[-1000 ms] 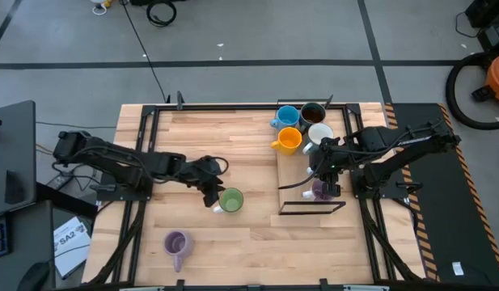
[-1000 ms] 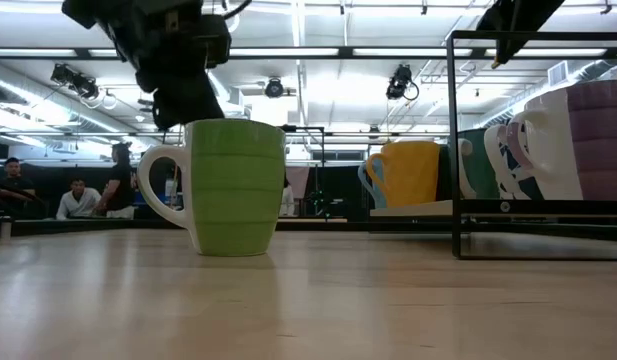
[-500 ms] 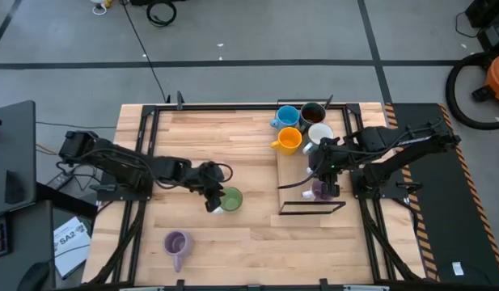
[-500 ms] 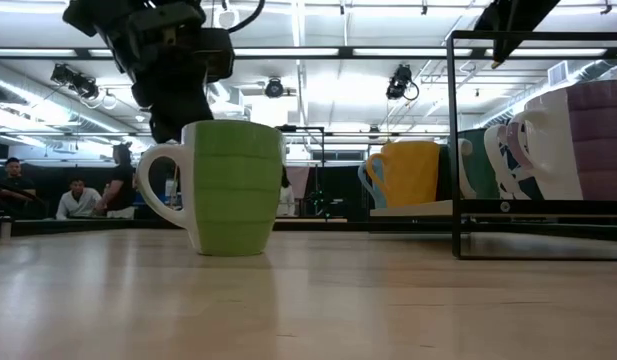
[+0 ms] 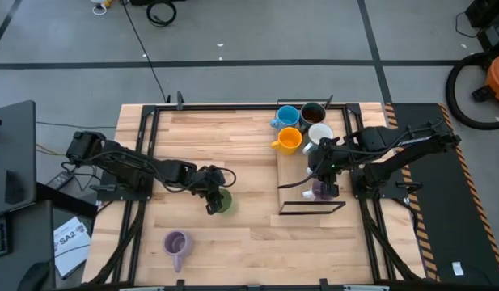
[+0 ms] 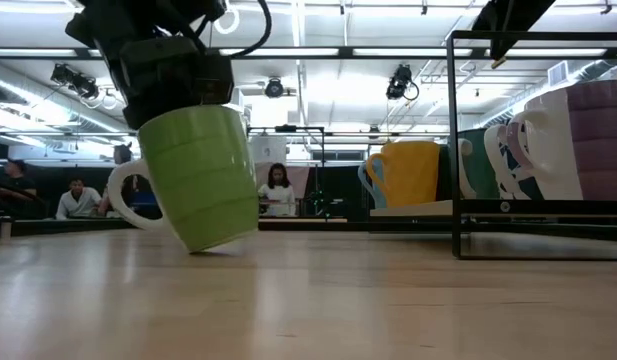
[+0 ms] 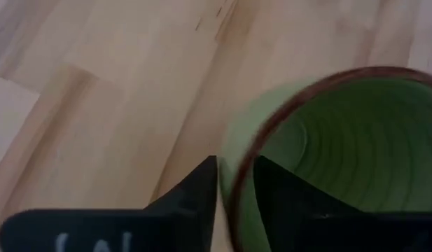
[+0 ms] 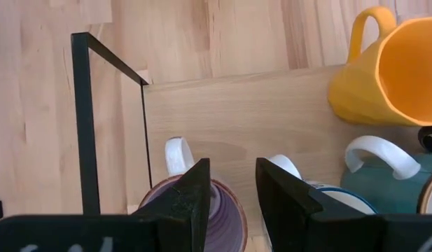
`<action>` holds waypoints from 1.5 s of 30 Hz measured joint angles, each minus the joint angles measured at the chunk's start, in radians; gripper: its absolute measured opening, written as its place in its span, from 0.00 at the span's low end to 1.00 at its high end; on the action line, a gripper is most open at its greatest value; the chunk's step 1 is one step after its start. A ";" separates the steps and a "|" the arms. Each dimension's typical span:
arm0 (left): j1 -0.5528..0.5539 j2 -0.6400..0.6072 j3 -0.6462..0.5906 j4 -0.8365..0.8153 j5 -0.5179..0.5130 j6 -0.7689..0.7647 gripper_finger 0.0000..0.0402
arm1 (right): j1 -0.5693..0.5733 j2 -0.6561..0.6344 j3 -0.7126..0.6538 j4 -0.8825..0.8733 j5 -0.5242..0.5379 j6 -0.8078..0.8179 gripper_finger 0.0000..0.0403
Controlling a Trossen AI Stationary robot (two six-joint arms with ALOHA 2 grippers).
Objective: Place coffee mugs
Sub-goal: Put the green mug on the shelf
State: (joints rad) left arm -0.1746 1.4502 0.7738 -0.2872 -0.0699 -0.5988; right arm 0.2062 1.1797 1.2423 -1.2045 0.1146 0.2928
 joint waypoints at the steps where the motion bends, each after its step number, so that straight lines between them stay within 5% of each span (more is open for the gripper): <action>1: 0.000 0.000 0.000 0.007 0.001 -0.001 0.23 | 0.000 0.000 0.000 0.000 0.000 0.000 0.30; 8: 0.000 0.000 0.000 0.043 0.003 0.002 0.06 | 0.000 0.000 0.000 0.000 0.000 0.000 0.30; 19: 0.014 0.000 0.074 0.069 -0.003 0.002 0.06 | 0.000 -0.006 0.000 -0.001 -0.002 -0.005 0.30; 32: 0.132 0.245 0.620 -0.202 -0.004 0.320 0.06 | 0.000 -0.126 0.000 -0.001 0.045 -0.005 0.30; 45: 0.225 0.576 1.046 -0.267 -0.004 0.414 0.06 | 0.000 -0.186 0.000 0.004 0.075 -0.001 0.30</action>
State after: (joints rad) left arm 0.0504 2.0262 1.8196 -0.5540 -0.0734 -0.1853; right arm 0.2060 0.9933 1.2423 -1.2009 0.1898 0.2920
